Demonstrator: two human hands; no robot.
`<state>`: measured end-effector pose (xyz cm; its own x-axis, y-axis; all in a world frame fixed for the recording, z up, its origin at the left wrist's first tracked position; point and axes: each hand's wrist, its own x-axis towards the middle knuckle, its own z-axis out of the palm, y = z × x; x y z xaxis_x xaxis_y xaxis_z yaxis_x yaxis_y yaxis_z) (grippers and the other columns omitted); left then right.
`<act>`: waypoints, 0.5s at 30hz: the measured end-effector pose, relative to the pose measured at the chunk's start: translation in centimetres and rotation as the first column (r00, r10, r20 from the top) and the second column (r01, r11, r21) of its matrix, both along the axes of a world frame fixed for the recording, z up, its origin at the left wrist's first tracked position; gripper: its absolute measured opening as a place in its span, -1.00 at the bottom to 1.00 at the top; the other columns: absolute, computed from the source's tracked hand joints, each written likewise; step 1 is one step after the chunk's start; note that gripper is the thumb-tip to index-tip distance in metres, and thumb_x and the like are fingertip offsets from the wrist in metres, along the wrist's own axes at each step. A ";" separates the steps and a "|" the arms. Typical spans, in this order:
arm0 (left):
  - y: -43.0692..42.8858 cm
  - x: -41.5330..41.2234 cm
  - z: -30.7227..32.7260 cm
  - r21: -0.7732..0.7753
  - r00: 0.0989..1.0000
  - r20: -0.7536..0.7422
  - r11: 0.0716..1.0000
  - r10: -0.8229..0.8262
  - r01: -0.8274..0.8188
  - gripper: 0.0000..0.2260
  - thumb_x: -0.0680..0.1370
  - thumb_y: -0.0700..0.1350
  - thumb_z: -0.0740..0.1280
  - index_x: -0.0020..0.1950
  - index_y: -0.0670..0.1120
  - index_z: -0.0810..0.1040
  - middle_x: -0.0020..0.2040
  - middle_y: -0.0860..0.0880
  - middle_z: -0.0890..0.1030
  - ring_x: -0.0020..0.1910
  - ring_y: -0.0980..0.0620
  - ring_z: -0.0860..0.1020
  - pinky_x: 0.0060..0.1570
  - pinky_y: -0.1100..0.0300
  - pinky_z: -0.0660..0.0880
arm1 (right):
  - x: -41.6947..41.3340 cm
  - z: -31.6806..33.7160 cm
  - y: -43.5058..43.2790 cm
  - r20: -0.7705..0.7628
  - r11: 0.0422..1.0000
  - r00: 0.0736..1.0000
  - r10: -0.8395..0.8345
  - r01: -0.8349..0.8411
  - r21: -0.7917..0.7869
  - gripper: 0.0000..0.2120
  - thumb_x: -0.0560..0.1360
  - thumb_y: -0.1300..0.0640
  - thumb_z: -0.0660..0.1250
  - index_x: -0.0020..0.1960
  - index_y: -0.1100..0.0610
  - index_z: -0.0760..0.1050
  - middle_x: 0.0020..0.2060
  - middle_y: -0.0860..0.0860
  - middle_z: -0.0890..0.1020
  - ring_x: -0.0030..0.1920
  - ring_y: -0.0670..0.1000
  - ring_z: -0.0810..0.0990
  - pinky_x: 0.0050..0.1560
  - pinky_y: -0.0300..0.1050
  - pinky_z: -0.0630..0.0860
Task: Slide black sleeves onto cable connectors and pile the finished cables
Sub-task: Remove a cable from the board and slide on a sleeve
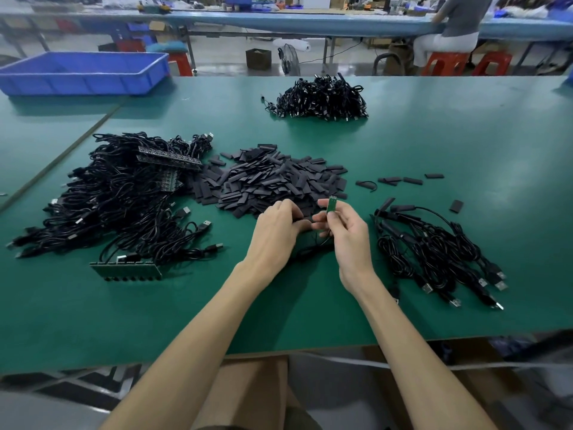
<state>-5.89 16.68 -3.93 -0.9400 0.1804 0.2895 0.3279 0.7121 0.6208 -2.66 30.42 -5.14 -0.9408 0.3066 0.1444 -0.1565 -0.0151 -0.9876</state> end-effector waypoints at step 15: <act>-4.1 0.5 -1.2 0.914 0.897 0.226 0.400 -0.381 -0.061 -0.76 0.66 -0.10 0.30 0.23 -0.21 0.63 -0.04 -0.05 0.67 -0.08 0.02 0.64 -0.10 0.22 0.55 | 0.3 0.1 -0.3 -0.009 0.973 0.979 0.204 -0.202 0.109 -0.87 0.69 0.21 0.29 0.14 0.06 0.59 -0.32 -0.05 0.63 -0.32 -0.08 0.50 -0.20 -0.23 0.50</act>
<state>-5.35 12.62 -5.12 -0.9808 0.1886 0.0498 -0.0213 -0.3573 0.9337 -2.39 30.11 -5.08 -0.9784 0.0916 0.1853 -0.1807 0.0567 -0.9819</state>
